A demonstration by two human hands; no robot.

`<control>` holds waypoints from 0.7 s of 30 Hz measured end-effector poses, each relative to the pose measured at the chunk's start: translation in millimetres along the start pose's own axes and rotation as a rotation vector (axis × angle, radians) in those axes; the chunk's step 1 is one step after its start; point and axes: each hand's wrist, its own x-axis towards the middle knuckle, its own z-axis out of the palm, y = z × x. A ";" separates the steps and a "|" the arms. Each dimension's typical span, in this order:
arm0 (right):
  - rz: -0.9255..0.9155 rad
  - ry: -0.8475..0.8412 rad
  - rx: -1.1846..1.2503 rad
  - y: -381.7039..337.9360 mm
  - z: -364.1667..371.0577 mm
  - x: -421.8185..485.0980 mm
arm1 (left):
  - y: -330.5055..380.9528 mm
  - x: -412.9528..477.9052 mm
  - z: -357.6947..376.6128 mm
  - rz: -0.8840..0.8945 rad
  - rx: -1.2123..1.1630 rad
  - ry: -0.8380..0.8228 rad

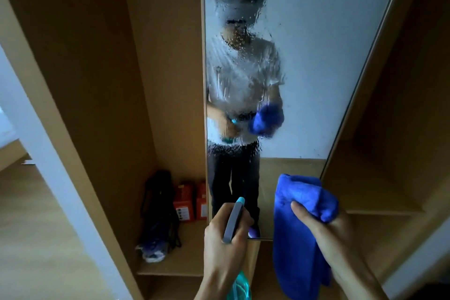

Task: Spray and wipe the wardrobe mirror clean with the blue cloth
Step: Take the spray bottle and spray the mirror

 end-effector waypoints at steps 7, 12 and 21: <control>0.062 0.083 -0.014 17.2 -40.7 12.8 | 7.8 -5.1 39.3 -0.008 -0.022 -0.101; 0.081 0.114 0.010 27.3 -70.4 18.4 | 4.1 -11.1 69.7 -0.046 -0.052 -0.146; 0.065 0.085 0.039 44.1 -105.1 25.6 | 3.2 -26.3 101.8 -0.083 0.009 -0.082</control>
